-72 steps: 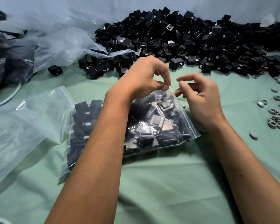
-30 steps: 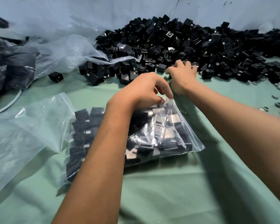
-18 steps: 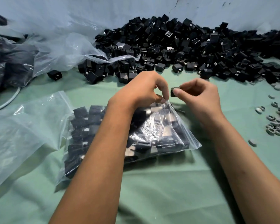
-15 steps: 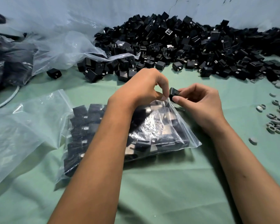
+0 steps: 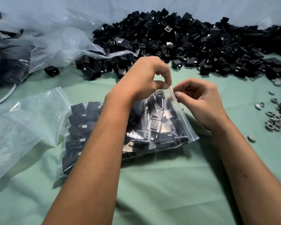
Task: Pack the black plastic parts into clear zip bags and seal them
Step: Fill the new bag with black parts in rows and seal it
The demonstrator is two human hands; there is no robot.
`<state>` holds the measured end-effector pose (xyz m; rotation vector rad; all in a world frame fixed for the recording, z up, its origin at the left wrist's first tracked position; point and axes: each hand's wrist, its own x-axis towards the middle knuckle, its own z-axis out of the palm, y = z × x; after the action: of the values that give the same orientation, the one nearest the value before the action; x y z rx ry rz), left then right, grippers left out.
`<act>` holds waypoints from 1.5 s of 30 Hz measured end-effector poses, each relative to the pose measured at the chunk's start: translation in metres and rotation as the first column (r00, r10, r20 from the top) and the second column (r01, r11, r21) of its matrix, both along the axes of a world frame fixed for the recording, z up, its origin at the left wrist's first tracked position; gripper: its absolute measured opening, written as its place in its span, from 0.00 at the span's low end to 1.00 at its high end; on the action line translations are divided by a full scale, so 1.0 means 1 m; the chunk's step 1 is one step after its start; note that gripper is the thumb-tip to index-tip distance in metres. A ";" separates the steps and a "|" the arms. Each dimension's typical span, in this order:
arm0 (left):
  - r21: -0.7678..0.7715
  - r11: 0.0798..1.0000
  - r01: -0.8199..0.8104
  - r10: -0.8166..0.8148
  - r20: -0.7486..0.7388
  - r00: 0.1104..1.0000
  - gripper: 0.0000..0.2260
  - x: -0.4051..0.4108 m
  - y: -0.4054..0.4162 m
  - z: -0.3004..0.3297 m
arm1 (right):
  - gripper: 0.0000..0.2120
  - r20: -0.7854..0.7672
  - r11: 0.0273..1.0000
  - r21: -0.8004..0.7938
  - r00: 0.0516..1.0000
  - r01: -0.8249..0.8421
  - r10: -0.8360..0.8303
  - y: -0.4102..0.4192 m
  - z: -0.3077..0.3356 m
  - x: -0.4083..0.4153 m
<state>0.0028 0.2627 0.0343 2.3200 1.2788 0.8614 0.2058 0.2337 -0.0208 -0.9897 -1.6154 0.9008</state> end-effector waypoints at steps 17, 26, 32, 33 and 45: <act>-0.005 1.000 -0.007 0.007 0.012 1.000 0.06 0.000 0.003 -0.003 | 0.10 -0.096 0.990 -0.112 0.993 -0.081 0.071 -0.009 0.002 -0.022; -0.012 1.000 -0.004 0.004 0.005 1.000 0.06 0.001 0.002 -0.003 | 0.07 -0.113 0.985 -0.152 0.992 -0.078 0.061 -0.015 0.007 -0.019; -0.014 1.000 0.000 0.000 0.007 1.000 0.06 0.001 0.001 -0.002 | 0.12 -0.069 0.988 -0.137 0.995 -0.076 0.067 -0.013 0.010 -0.018; -0.012 1.000 0.004 -0.004 -0.004 1.000 0.06 0.002 0.002 -0.002 | 0.12 -0.061 0.984 -0.133 0.992 -0.115 0.108 -0.014 0.009 -0.020; -0.077 0.997 0.021 -0.019 0.033 0.999 0.07 0.002 0.005 -0.007 | 0.11 0.224 0.870 -0.058 0.855 0.490 -0.467 0.062 0.003 -0.005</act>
<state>0.0049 0.2678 0.0272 2.2461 1.2508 0.8251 0.2003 0.2955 -0.0182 -1.5252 -1.3894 0.5605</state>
